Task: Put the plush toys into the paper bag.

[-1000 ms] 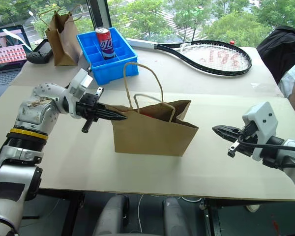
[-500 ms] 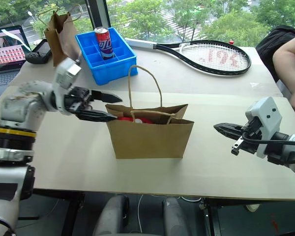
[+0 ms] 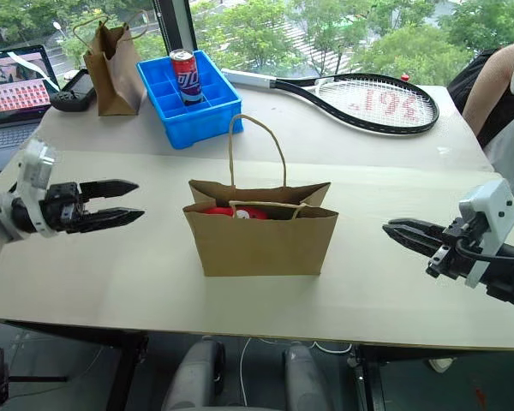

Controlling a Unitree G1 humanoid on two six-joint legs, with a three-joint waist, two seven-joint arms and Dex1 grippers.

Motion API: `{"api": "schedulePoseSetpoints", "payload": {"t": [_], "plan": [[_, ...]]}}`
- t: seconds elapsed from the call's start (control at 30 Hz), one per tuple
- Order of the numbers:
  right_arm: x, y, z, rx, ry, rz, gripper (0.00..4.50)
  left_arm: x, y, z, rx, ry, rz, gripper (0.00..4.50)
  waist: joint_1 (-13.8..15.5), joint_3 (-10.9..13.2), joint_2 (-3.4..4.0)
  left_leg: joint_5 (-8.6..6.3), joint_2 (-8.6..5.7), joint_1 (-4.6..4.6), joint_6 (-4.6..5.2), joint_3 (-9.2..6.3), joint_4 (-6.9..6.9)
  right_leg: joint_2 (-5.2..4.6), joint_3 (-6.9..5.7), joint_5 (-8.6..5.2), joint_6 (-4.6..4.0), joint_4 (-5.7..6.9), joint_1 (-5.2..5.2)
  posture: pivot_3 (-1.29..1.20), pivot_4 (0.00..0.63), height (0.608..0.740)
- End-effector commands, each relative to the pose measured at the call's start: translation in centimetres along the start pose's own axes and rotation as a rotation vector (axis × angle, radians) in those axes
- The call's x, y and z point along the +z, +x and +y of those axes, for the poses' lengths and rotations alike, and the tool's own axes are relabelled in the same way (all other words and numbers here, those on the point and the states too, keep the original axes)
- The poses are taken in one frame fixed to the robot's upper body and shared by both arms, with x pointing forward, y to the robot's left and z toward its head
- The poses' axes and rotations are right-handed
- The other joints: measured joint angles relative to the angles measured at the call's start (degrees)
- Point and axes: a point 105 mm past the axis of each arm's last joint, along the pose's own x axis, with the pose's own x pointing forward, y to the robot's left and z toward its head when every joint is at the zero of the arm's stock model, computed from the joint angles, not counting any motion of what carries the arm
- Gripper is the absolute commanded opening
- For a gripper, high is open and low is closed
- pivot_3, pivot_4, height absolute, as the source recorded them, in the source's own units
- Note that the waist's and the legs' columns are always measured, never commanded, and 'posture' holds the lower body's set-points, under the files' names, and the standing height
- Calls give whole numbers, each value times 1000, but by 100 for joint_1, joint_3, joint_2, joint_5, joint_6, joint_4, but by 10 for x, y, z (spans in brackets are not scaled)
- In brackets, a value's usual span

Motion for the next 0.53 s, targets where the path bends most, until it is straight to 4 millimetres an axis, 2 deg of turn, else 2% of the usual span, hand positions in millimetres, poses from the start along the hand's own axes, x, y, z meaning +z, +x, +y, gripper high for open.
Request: {"api": "schedulePoseSetpoints", "payload": {"t": [0.03, 0.23, 0.53], "plan": [[11, -6, -4, -30, -6, -74, 2441, -1, -2, 0, 150, 126, 22, 4500, 8, 0, 0, 0, 0, -1, 0, 0, -1, 0, 0, 0, 0, -3, -1, 0, 150, 658], [3, -3, 0, -28, 15, -72, 4373, -6, 1, -9, 200, 122, -6, 4500, 23, 0, 0, 0, 0, -4, 0, 0, -1, 0, -1, 2, -1, -8, 0, 0, 150, 658], [9, 0, -7, -55, -32, -81, 4441, -5, 11, -15, 160, 106, -31, 4500, 2, 0, 0, 0, 0, -2, 0, 3, -1, 0, 1, 2, -1, -8, -1, 0, 150, 658]]}}
